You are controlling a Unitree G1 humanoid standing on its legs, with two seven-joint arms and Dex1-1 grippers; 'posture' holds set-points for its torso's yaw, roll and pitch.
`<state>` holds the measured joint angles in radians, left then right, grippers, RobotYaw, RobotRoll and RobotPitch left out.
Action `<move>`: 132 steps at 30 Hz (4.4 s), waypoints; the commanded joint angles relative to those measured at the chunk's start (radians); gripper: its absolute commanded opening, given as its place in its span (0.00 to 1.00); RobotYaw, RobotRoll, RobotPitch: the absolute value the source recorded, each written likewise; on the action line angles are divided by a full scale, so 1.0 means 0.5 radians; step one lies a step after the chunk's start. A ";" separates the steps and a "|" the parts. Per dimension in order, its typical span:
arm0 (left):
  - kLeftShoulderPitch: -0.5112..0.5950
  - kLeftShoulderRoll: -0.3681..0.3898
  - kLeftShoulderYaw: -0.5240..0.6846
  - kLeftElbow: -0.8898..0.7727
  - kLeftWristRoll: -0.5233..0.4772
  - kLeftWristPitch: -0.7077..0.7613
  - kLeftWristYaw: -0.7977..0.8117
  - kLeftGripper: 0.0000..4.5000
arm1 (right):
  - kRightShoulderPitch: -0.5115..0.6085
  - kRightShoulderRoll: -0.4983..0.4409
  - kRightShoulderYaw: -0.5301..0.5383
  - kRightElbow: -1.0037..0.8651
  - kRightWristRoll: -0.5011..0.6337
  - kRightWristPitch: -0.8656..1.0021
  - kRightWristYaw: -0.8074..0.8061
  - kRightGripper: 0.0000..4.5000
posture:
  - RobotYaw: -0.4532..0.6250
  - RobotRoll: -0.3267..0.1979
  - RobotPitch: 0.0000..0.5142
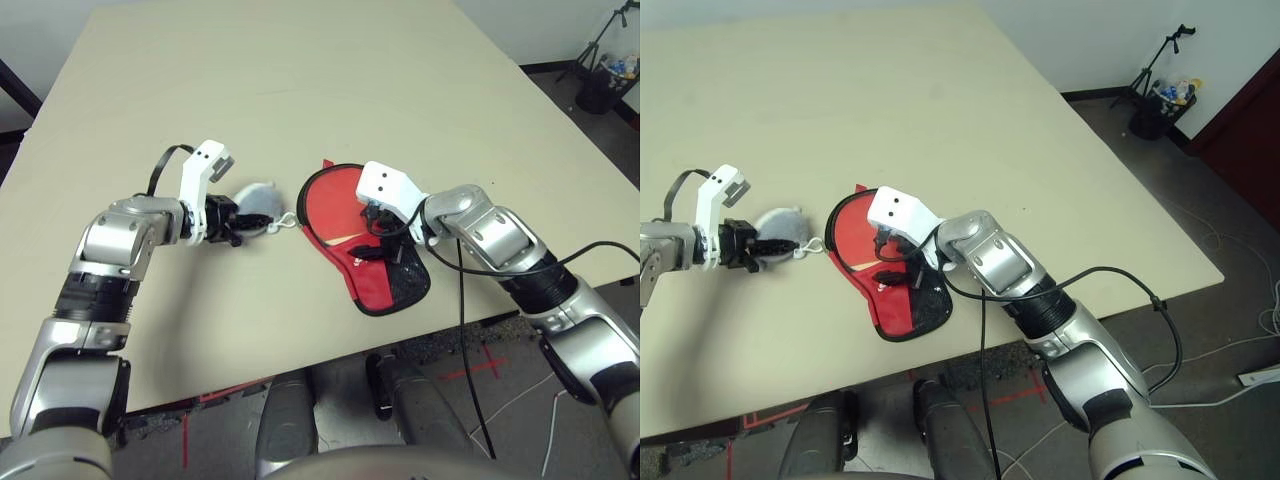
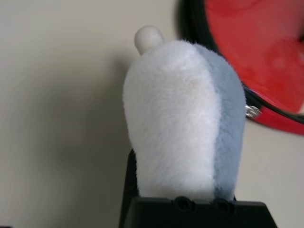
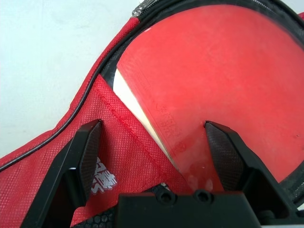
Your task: Store the ping-pong paddle in its case and zip it.
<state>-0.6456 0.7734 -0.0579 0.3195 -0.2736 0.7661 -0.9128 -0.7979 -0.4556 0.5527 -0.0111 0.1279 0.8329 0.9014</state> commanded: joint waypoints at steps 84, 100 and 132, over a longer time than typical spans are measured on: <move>-1.349 -1.207 0.223 1.829 0.522 -1.320 0.065 0.99 | -0.094 0.276 -0.018 0.513 -0.260 -0.212 0.114 1.00 | 0.42 0.62 0.35; -1.175 -1.018 0.139 1.760 0.540 -1.202 -0.088 0.99 | -0.166 0.154 -0.133 0.380 -0.189 -0.079 0.170 1.00 | 0.40 0.62 0.31; -0.757 -1.084 -0.239 1.282 0.624 -0.874 -0.378 0.99 | -0.407 -0.072 -0.726 0.487 -0.088 0.921 -0.624 1.00 | 0.33 0.62 0.28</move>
<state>-1.0560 0.2388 -0.1435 0.9511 0.0175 0.3058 -1.0977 -1.0206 -0.5009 0.1992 0.2119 0.0780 1.2739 0.6065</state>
